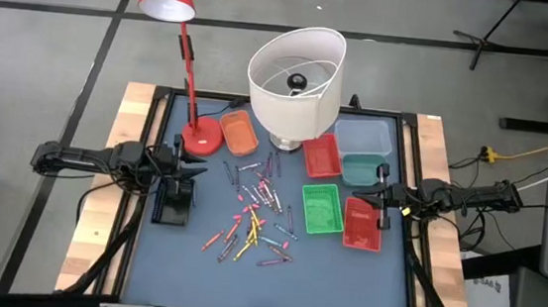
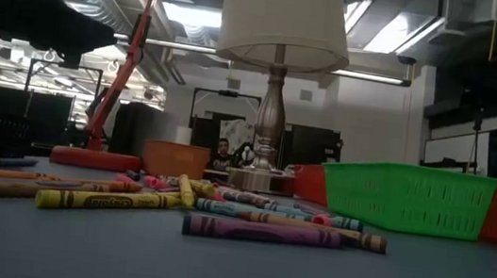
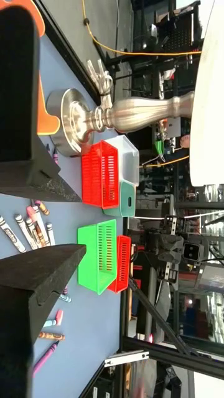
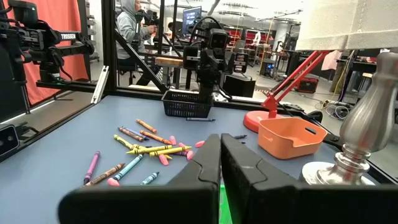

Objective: Sort crayons

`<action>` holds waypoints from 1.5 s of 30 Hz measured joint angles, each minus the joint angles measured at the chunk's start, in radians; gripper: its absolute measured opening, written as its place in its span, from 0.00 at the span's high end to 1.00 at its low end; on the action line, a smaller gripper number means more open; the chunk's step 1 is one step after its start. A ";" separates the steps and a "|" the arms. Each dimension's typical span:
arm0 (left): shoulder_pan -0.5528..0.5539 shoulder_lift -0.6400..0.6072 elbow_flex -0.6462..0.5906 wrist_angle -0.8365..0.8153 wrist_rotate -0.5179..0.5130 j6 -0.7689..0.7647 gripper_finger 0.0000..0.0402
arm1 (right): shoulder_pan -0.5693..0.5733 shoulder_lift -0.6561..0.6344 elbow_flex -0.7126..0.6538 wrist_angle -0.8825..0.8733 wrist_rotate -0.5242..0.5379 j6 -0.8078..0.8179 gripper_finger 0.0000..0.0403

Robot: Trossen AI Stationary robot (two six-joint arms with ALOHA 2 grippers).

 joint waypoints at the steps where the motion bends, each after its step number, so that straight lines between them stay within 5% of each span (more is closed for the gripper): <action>1: 0.000 0.000 0.000 0.000 0.000 0.000 0.74 | 0.000 0.000 0.000 0.000 0.000 0.000 0.97; 29: 0.000 0.000 0.000 0.000 0.000 -0.001 0.74 | 0.000 0.000 0.000 0.008 -0.008 0.004 0.97; 45: 0.000 0.000 0.000 0.048 0.000 -0.031 0.74 | 0.000 0.000 -0.001 0.240 -0.020 0.409 0.93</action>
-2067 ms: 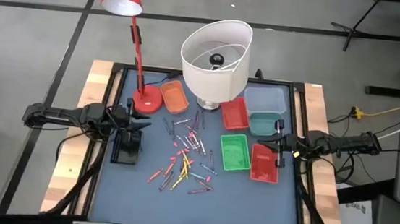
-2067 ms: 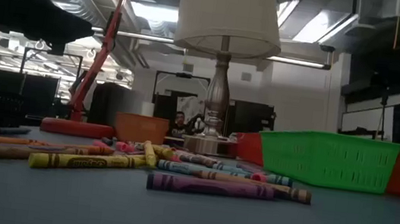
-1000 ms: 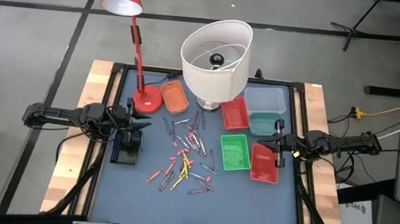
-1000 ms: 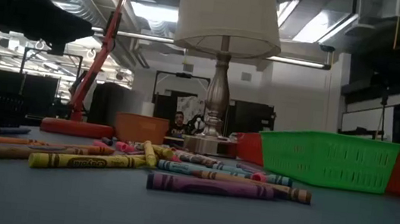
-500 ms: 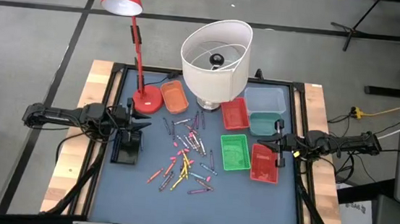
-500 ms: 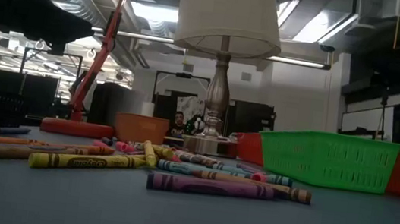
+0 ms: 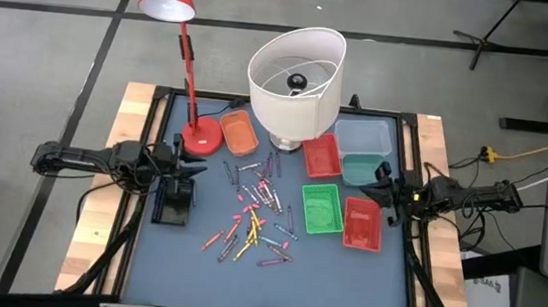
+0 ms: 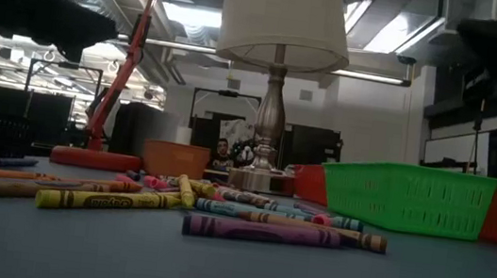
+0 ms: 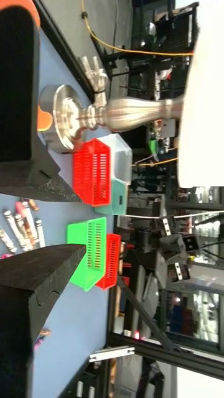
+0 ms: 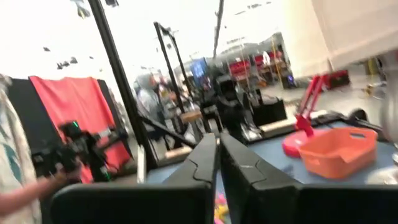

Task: Sort crayons
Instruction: Put the gray crayon into the transparent bin

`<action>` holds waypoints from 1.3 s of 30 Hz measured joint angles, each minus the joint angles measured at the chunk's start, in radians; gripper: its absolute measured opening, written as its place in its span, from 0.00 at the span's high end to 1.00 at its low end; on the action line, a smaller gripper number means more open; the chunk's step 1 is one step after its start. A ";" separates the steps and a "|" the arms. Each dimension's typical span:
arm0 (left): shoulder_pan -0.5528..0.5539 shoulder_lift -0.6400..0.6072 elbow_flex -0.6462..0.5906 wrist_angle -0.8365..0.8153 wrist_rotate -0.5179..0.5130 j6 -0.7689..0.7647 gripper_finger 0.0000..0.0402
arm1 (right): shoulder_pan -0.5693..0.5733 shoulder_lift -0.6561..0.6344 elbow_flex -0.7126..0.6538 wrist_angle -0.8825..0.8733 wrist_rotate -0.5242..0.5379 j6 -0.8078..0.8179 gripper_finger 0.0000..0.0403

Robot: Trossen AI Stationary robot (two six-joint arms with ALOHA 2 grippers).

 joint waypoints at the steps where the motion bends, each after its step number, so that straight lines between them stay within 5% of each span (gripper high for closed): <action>1: 0.000 0.000 0.000 0.012 0.000 0.000 0.74 | 0.000 0.000 0.000 0.020 -0.002 0.005 0.91; 12: 0.000 0.000 0.000 0.105 0.000 -0.007 0.74 | 0.000 0.010 0.000 0.089 0.042 0.004 0.63; 26: 0.000 0.114 0.000 0.227 -0.005 -0.022 0.74 | 0.000 0.105 0.000 0.201 0.103 0.000 0.59; 32: 0.000 0.163 0.000 0.230 -0.008 -0.022 0.74 | 0.000 0.288 0.080 0.232 0.101 0.000 0.59; 39: 0.000 0.166 0.000 0.230 -0.008 -0.022 0.74 | 0.000 0.637 0.348 0.118 0.092 -0.052 0.59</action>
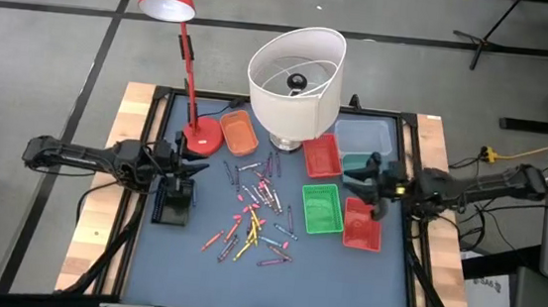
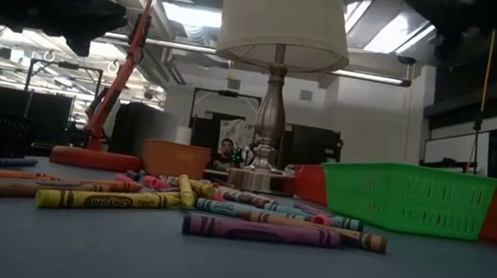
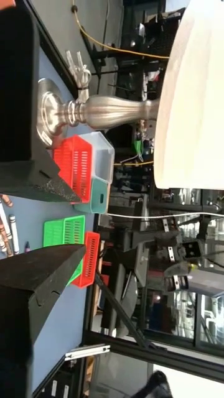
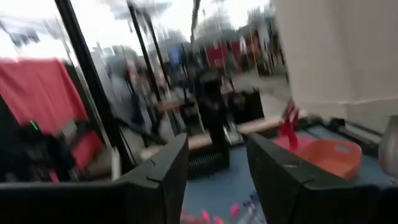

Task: Sort crayons
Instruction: Put the gray crayon into the transparent bin

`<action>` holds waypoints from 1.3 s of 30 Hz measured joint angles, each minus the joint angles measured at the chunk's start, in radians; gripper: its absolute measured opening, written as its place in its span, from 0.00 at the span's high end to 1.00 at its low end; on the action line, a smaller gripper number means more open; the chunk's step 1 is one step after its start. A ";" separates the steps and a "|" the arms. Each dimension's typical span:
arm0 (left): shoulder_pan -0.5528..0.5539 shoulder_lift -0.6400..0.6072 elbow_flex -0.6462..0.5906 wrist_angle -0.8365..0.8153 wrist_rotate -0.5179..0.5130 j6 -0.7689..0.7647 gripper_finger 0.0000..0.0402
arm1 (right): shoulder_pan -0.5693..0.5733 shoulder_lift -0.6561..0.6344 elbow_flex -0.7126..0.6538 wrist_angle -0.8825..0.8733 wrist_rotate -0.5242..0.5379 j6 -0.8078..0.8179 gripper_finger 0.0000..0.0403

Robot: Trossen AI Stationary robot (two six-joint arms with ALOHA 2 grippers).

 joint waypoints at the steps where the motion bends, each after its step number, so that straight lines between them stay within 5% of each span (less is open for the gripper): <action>1: 0.000 0.000 0.000 0.000 0.000 0.000 0.74 | 0.000 0.050 0.048 -0.055 0.000 -0.001 0.59; 7: 0.000 0.000 0.000 -0.001 0.000 0.000 0.74 | 0.000 0.339 0.334 -0.387 0.000 0.000 0.59; 19: 0.000 0.000 0.000 -0.002 0.001 0.000 0.74 | 0.000 0.786 0.717 -0.668 0.029 0.000 0.59; 39: 0.000 0.000 0.000 -0.008 0.004 0.000 0.74 | 0.000 1.130 0.793 -0.653 0.131 0.116 0.59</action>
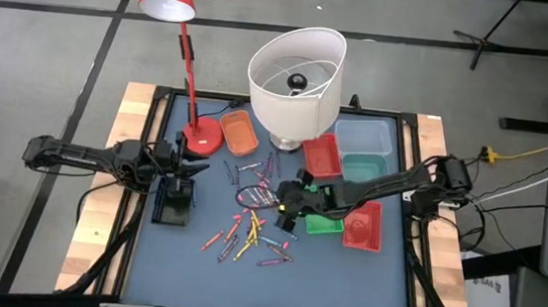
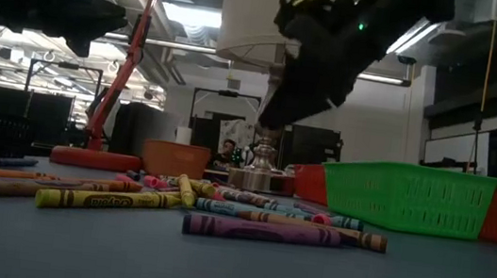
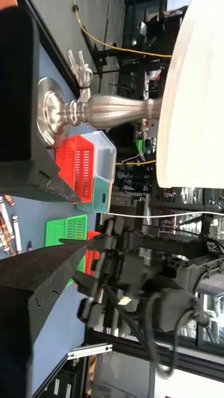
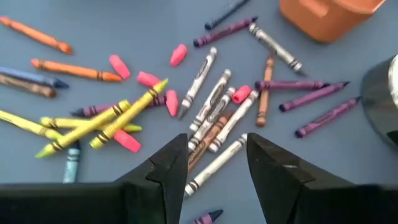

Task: Sort crayons
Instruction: Put the gray crayon into the transparent bin

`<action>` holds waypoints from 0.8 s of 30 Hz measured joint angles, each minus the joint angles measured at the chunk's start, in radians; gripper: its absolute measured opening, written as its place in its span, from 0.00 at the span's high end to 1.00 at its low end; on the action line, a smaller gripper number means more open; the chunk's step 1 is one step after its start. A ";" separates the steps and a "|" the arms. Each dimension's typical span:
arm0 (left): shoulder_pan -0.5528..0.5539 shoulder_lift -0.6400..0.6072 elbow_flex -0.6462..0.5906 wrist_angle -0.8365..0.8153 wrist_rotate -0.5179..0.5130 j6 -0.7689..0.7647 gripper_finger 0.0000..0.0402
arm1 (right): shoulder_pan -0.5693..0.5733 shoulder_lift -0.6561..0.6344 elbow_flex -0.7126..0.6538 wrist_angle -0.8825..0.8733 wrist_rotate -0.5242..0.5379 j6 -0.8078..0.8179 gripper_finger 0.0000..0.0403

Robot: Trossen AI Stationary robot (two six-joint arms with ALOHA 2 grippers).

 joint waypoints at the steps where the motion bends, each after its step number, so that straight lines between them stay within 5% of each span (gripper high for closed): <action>1: 0.000 0.000 0.000 0.000 0.000 0.000 0.74 | 0.000 0.013 0.000 0.006 -0.001 0.000 0.59; 24: 0.000 0.000 0.000 -0.002 0.000 0.000 0.74 | -0.055 0.116 0.000 0.017 -0.039 0.050 0.59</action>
